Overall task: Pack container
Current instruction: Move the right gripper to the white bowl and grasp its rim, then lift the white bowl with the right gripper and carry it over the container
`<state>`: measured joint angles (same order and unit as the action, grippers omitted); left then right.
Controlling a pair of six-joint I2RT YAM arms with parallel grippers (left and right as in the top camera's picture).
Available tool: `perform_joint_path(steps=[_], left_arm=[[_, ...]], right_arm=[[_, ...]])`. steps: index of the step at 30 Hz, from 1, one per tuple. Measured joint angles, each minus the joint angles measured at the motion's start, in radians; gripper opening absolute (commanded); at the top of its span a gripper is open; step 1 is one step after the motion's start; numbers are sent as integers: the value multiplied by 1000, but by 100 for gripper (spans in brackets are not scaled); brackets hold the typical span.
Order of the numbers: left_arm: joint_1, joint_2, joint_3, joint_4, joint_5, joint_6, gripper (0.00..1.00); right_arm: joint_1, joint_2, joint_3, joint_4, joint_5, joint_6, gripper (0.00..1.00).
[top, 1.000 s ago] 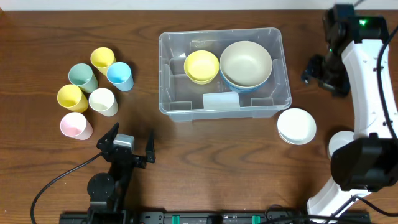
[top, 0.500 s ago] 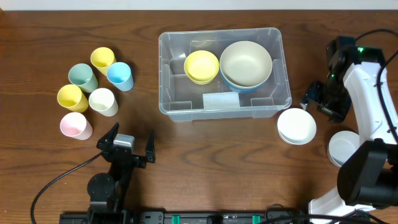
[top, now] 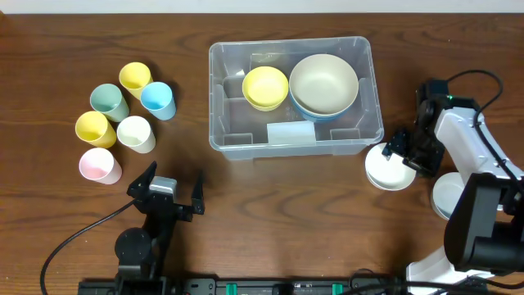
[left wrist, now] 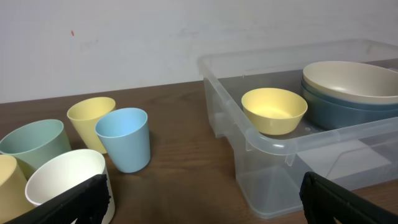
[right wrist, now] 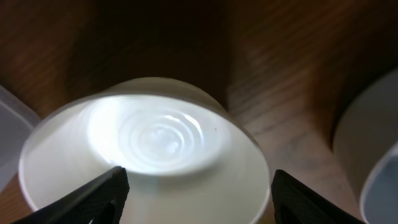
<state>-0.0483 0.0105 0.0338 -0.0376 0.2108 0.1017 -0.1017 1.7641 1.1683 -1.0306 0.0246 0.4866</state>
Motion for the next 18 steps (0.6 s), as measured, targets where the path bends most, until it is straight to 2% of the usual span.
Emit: perform_joint_path(steps=[3,5,8,9,12,18], left_arm=[[0,0,0,0,0,0,98],[0,0,0,0,0,0,98],[0,0,0,0,0,0,98],[0,0,0,0,0,0,98],[0,0,0,0,0,0,98],[0,0,0,0,0,0,98]], right_arm=[[0,0,-34,47,1,-25,72],[0,0,-63,79,2,-35,64],[0,0,-106,129,5,-45,34],[0,0,-118,144,5,-48,29],[-2,0,-138,158,20,-49,18],[-28,0,-138,166,19,-41,10]])
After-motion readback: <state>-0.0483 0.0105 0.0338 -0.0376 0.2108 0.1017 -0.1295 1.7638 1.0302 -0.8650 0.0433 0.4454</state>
